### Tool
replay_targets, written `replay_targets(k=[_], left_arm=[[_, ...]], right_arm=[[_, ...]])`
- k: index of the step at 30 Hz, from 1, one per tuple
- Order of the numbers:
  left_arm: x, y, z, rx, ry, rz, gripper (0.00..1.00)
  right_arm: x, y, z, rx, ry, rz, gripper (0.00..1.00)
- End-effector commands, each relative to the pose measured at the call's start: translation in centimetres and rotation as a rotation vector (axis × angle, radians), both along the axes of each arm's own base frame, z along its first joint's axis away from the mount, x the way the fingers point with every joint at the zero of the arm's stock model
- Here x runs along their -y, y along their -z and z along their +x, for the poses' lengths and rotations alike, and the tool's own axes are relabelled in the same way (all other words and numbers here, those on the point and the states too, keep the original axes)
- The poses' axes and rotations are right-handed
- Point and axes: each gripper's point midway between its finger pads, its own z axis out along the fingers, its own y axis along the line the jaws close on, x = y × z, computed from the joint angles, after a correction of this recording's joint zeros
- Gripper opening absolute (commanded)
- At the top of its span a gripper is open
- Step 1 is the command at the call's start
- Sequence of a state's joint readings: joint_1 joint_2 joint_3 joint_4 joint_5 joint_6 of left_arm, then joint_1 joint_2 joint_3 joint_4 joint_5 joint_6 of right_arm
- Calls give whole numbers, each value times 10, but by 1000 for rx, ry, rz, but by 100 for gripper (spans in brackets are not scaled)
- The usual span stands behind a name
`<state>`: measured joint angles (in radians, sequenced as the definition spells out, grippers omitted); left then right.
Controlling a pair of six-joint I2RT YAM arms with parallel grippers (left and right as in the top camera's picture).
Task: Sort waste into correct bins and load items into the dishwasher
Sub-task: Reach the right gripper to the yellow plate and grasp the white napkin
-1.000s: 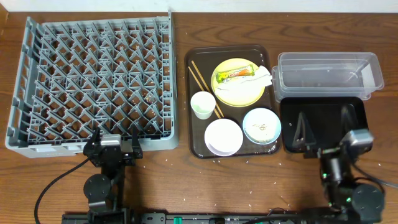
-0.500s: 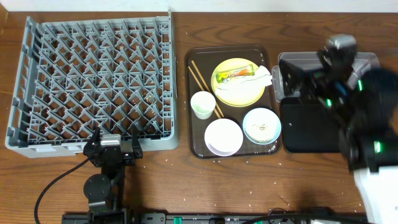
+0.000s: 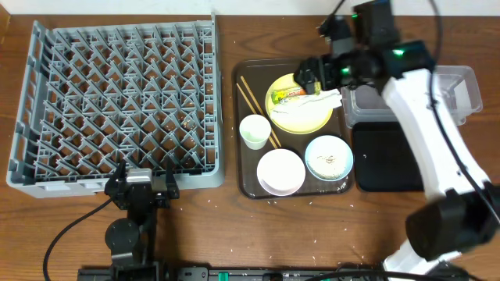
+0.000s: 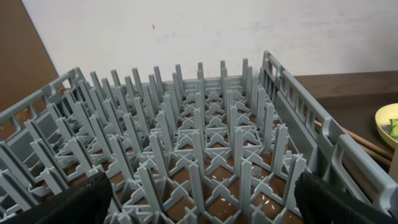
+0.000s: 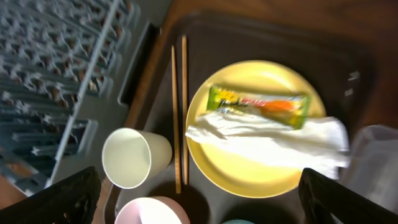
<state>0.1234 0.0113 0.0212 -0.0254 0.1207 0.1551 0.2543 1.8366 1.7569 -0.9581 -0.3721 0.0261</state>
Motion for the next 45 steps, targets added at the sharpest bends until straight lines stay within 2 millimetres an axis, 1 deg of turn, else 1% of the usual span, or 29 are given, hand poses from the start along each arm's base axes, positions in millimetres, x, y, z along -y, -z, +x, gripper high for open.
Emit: replay_targets(k=[1, 2, 3, 5, 6, 7, 9, 10, 12, 13, 15, 19, 21, 23, 29, 39, 41, 43, 44, 45], left_arm=[[1, 15, -1, -45, 6, -2, 95], [1, 15, -1, -45, 7, -1, 95], [1, 15, -1, -45, 6, -1, 95], [1, 15, -1, -45, 6, -2, 95], [1, 15, -1, -45, 6, -1, 95], [1, 15, -1, -45, 6, -1, 95], [1, 15, -1, -45, 6, -1, 95], [1, 15, -1, -45, 6, -1, 95], [1, 15, -1, -45, 7, -2, 95], [1, 15, -1, -45, 6, -1, 95], [1, 15, -1, -45, 6, -1, 95], [1, 15, -1, -45, 6, -2, 95], [1, 15, -1, -45, 6, -2, 95], [1, 15, -1, -45, 6, -2, 95], [1, 15, -1, -45, 6, -1, 95], [1, 15, -1, -45, 6, -2, 95], [1, 15, -1, -45, 6, -1, 95], [1, 15, -1, -45, 6, -1, 95], [1, 15, -1, -45, 6, -1, 95], [1, 15, -1, -45, 6, -2, 95]], right_arm=[[-20, 1, 0, -54, -18, 98, 99], [-23, 5, -3, -83, -29, 111, 99], [-25, 9, -1, -89, -35, 121, 99], [-28, 15, 8, -77, -28, 126, 98], [-27, 20, 15, -83, 11, 126, 91], [-22, 26, 21, -110, 93, 118, 90], [-4, 43, 31, -179, 329, 77, 88], [10, 56, 33, -229, 513, 38, 83], [28, 73, 28, -294, 773, -11, 72], [32, 78, 27, -303, 841, -24, 72], [32, 88, 28, -296, 919, -56, 75], [25, 108, 27, -294, 987, -100, 80], [20, 120, 27, -305, 993, -108, 81], [16, 132, 29, -313, 987, -118, 80], [12, 163, 32, -344, 995, -142, 78], [10, 197, 37, -363, 1002, -161, 74], [10, 203, 37, -367, 1002, -166, 68], [9, 208, 37, -372, 1001, -169, 59], [9, 213, 36, -380, 1000, -177, 47], [9, 214, 35, -384, 999, -177, 37]])
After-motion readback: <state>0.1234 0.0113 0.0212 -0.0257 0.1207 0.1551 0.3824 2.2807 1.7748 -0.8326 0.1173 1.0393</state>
